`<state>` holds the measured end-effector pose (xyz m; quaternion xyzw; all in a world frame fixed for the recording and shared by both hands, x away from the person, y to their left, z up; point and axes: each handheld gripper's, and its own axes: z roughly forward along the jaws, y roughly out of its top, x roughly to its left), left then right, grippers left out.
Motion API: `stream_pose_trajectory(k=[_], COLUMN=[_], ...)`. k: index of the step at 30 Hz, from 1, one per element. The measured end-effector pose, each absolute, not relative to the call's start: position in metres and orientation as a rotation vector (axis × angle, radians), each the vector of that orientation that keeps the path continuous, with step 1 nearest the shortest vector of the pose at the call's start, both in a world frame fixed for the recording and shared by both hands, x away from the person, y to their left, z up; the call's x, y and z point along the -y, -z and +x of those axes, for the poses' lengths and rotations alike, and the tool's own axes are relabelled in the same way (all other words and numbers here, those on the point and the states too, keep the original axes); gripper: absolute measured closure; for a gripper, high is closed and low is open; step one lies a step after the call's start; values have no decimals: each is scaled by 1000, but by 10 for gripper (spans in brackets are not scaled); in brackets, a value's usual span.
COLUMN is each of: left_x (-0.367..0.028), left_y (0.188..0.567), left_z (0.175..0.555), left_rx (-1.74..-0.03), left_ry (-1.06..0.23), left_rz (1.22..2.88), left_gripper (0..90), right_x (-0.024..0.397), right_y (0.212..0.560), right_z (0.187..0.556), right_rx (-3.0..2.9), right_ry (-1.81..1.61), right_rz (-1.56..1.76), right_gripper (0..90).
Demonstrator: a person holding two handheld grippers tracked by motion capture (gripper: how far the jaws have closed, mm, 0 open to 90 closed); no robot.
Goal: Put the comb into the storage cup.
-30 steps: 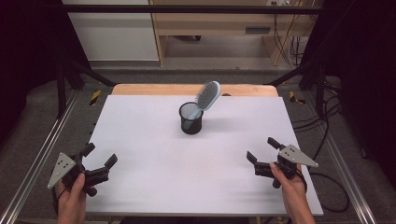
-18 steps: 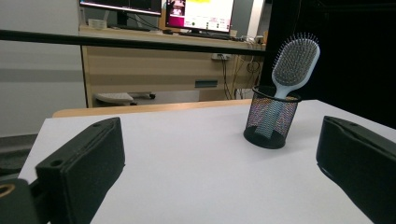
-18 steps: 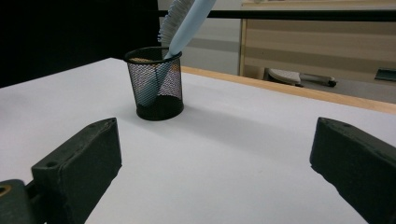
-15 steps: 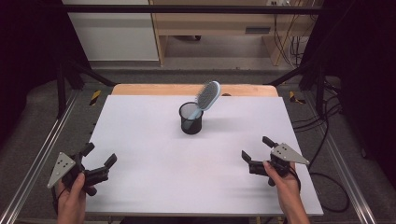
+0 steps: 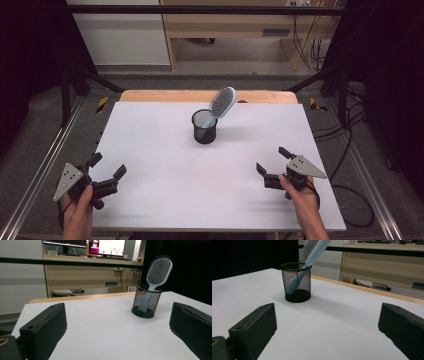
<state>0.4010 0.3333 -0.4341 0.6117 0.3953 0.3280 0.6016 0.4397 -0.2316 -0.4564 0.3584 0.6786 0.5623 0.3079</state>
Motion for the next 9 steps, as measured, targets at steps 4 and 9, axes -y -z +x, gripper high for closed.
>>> stream_pose_trajectory(k=[4,9], left_x=[-328,-320], left_y=[435,432], left_z=[401,398], left_rx=[-902,-872], left_ry=[-756,-767], left_rz=[1438,1458], left_gripper=[13,13], right_x=[228,219], right_y=[460,459], right_z=[436,436], right_rx=[-1803,-1815], right_ry=[-1473,-1485], right_rz=[932,876], right_gripper=[20,20])
